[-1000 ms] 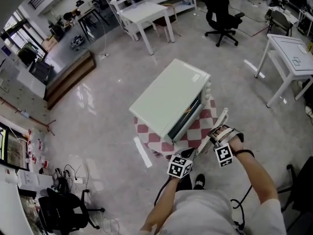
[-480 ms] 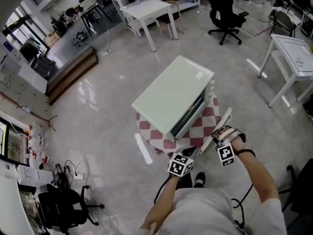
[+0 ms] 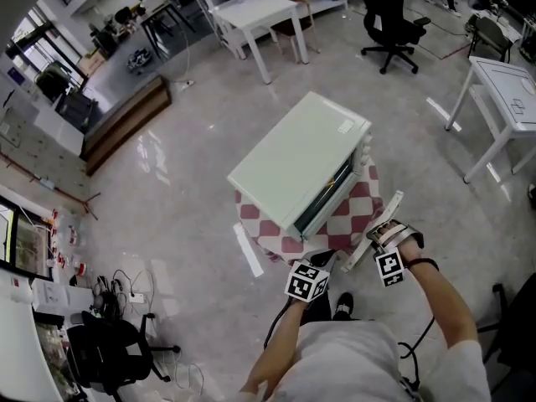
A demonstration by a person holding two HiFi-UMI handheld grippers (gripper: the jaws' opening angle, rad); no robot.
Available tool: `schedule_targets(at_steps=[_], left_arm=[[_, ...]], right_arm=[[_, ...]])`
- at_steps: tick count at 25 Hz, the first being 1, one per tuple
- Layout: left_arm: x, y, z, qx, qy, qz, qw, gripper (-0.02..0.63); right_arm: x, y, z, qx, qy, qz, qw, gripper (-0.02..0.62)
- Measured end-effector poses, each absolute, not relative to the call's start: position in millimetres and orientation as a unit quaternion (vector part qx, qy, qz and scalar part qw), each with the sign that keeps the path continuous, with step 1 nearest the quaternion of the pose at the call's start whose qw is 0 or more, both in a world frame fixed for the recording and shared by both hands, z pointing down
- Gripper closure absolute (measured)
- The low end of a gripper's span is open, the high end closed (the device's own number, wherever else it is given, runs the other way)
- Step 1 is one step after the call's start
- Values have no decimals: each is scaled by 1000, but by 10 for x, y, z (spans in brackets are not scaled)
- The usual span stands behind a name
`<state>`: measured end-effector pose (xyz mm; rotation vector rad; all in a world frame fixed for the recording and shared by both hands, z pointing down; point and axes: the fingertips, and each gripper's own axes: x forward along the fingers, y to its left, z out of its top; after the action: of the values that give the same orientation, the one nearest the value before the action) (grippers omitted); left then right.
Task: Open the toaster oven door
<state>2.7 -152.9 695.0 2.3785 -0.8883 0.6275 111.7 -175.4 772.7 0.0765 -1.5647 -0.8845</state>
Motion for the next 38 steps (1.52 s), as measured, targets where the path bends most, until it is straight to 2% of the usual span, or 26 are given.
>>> schedule_targets(at_steps=[19, 28, 38], left_arm=[[-300, -1535, 7193, 860, -337, 266, 275, 600], [-384, -1662, 7057, 861, -351, 247, 274, 600], [-497, -1738, 6988, 855, -381, 234, 265, 600]], right_arm=[[1214, -1656, 8319, 11, -659, -398, 638, 454], [1226, -1682, 8610, 13, -661, -361, 657, 412], [1222, -1703, 8874, 20, -642, -345, 684, 394]])
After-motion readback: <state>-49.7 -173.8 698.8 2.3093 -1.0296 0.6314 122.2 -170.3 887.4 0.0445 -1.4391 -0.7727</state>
